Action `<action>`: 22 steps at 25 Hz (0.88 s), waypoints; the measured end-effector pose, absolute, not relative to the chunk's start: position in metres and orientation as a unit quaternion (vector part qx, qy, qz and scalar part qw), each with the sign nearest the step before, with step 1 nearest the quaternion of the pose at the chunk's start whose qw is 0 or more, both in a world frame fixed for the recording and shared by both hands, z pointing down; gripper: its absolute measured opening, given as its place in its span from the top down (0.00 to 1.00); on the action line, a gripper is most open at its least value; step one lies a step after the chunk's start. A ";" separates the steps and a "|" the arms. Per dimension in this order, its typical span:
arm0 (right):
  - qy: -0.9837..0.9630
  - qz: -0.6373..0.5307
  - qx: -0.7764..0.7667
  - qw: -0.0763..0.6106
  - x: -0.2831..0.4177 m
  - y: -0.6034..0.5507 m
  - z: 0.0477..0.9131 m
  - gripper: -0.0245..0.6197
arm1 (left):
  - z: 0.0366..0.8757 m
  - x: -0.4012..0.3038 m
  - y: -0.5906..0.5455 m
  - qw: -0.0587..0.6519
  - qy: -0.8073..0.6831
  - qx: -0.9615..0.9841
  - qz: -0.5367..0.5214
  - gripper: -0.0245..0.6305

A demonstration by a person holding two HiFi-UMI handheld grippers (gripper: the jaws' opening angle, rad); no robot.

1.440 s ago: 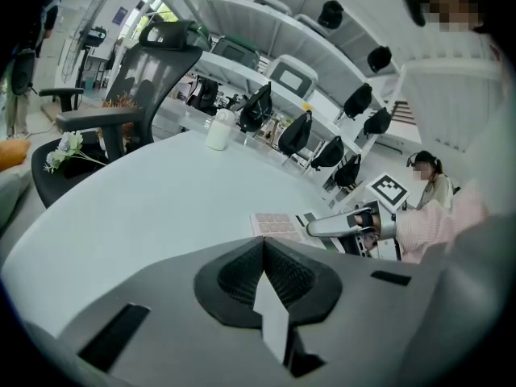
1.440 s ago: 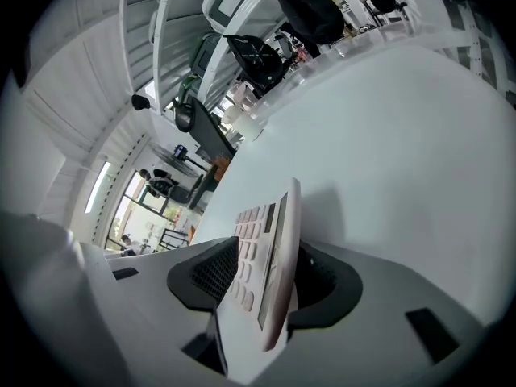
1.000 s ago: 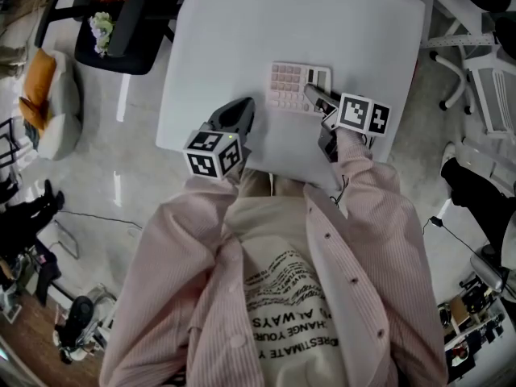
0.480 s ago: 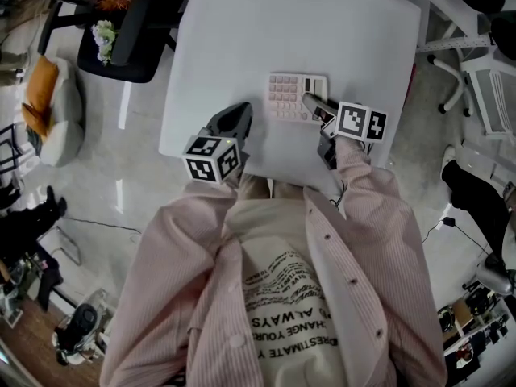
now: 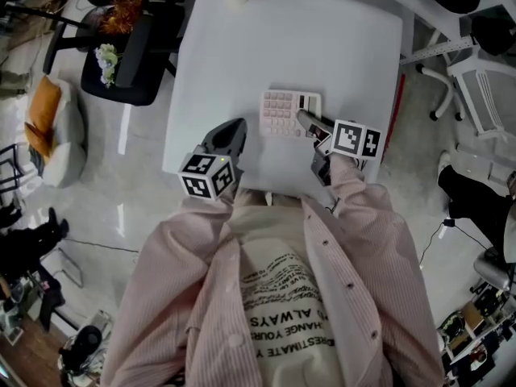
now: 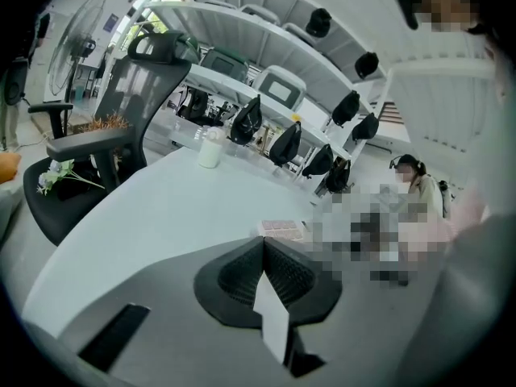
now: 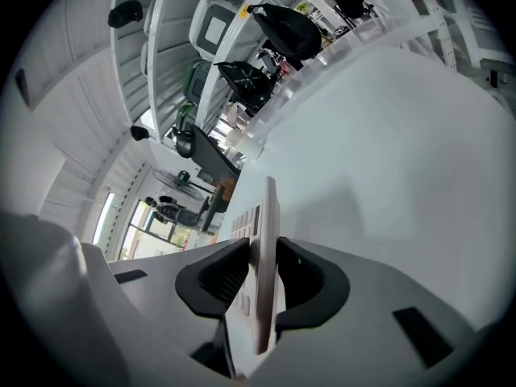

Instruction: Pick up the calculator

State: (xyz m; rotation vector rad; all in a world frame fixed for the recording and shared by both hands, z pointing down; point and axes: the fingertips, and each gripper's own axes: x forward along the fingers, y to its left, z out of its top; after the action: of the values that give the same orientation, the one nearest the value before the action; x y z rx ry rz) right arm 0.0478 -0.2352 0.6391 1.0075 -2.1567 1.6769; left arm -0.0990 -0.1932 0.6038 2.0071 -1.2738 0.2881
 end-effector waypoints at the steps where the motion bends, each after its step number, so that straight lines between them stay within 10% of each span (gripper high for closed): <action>1: -0.736 0.572 0.345 0.110 0.048 -0.236 0.634 0.80 | 0.600 -0.099 -0.194 0.361 -0.494 0.783 0.111 0.96; 22: -0.737 0.571 0.360 -0.037 0.070 -0.233 0.534 0.82 | 0.512 -0.101 -0.202 0.269 -0.474 0.836 0.068 0.96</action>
State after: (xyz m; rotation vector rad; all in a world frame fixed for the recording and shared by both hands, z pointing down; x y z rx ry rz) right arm 0.0703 -0.2328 0.5344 1.1584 -2.3701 1.8382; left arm -0.1007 -0.2017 0.5116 2.2527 -1.2775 0.1831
